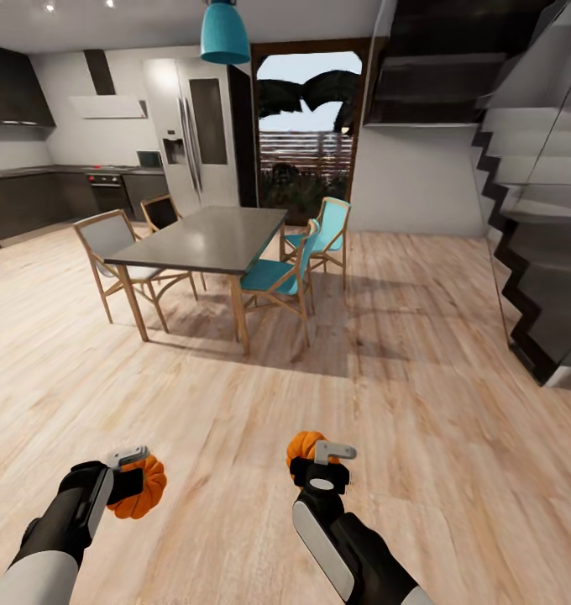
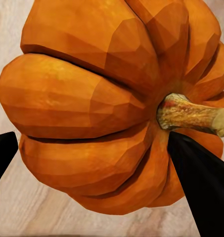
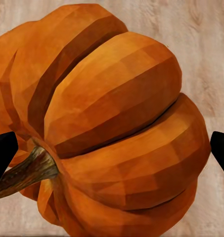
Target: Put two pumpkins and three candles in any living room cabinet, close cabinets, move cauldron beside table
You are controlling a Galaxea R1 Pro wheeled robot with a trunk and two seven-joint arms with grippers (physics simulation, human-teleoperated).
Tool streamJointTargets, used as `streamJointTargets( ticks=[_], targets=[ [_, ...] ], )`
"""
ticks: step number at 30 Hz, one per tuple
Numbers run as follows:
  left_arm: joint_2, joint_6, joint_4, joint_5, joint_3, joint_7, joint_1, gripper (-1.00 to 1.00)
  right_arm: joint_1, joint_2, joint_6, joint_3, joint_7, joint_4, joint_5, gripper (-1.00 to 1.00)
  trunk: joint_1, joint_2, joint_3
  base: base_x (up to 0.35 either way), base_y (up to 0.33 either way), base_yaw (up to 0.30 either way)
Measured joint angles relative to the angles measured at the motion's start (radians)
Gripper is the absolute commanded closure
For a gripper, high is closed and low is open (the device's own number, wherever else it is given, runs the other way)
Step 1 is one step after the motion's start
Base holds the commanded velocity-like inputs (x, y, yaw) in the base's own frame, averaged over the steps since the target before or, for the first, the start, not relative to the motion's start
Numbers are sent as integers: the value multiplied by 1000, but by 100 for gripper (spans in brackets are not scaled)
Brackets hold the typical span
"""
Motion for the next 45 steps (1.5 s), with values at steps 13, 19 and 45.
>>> streamJointTargets(
  ticks=[13,19,45],
  targets=[
    [-1,-1,0,0,0,0,0,100,0,0,0,1,0,0,1,100,0,0,0,0,0,291],
    [-2,-2,0,-1,0,0,0,100,0,0,0,0,1,0,0,100,0,0,0,0,0,291],
    [0,0,0,1,2,0,0,100,0,0,0,1,1,0,0,100,0,0,0,0,0,291]
  ],
)
